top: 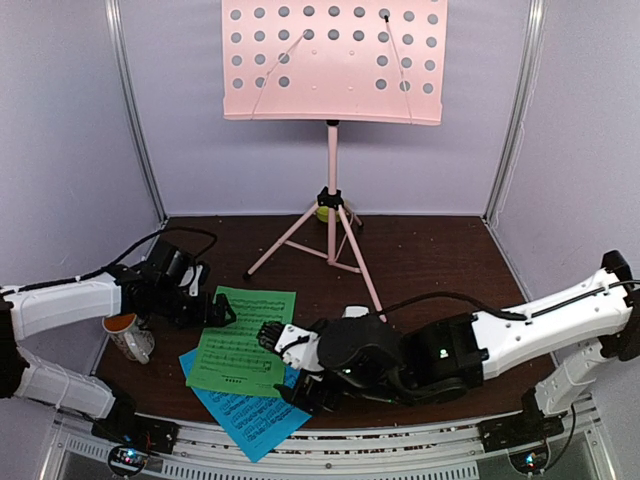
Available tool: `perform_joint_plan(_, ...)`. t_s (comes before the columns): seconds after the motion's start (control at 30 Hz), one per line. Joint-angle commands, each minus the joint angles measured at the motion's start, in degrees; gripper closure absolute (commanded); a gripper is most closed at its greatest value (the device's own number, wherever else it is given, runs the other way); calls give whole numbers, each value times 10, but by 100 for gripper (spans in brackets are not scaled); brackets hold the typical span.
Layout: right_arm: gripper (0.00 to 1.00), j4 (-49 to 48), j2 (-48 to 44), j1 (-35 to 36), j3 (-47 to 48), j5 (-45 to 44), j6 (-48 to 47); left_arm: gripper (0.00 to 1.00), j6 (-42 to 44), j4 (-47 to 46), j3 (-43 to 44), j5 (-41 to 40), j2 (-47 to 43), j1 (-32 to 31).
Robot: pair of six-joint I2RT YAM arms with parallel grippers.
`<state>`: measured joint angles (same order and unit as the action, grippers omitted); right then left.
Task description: Set up the instrument practice props
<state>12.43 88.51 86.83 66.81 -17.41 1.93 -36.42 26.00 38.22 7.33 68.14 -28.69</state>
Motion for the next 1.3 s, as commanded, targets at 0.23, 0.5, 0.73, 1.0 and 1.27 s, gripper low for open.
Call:
perform_joint_plan(0.23, 35, 43, 196, 35, 133, -165, -52, 3, 81, -23, 142, 21, 135, 31)
perform_joint_plan(0.5, 41, 33, 278, 39, 145, -167, -76, 4, 108, -42, 182, 50, 236, 44)
perform_joint_plan(0.73, 42, 0, 315, 37, 125, -172, -130, 5, 110, -61, 175, 61, 262, 44)
perform_joint_plan(1.0, 44, -3, 366, 35, 150, -179, -167, 6, 110, -72, 162, 71, 281, 43)
perform_joint_plan(1.27, 56, -10, 389, 24, 165, -230, -191, 7, 120, -77, 137, 75, 287, 27)
